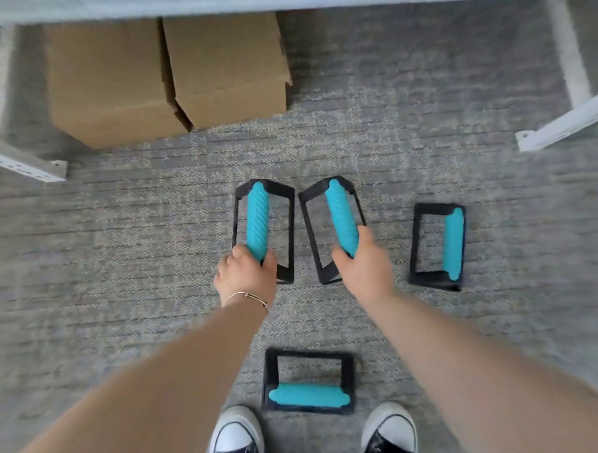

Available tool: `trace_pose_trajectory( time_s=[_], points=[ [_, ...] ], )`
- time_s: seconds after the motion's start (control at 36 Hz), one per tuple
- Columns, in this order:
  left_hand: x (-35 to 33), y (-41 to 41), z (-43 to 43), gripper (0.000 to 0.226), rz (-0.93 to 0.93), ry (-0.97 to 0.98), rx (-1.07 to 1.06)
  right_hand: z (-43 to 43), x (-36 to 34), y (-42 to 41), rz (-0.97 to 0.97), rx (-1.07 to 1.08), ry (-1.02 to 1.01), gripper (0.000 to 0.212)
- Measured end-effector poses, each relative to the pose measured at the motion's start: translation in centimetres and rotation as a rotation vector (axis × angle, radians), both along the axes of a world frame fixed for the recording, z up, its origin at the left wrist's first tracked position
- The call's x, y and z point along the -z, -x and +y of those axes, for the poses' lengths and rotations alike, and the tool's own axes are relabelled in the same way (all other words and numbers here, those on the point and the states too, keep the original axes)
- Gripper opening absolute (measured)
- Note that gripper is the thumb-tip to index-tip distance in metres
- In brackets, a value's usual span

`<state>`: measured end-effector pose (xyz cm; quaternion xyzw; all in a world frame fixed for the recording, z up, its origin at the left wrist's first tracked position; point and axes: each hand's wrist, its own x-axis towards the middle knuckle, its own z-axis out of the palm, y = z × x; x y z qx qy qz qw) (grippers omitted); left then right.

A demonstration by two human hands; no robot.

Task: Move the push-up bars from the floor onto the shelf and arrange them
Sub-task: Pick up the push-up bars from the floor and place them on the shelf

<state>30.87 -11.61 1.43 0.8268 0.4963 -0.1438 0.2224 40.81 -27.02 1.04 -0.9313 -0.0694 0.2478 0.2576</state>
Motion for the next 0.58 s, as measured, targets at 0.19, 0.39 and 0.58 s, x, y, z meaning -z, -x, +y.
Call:
trace_pose_trajectory(
  time_s=[0.19,0.39,0.58],
  points=[
    [-18.2,-0.2,-2.6,0.038,-0.098,0.038,0.013,-2.1,-18.5,0.8,0.004,0.037,-0.048,0.036],
    [-38.5,0.2,-5.3,0.046,-0.201,0.077,-0.050,-5.4,-39.0,1.7,-0.047,0.120,-0.076,0.041],
    [-57.0,0.0,-6.5,0.028,-0.316,-0.001,0.028,-8.1,-57.6,1.8,-0.127,0.156,-0.161,0.030]
  ],
)
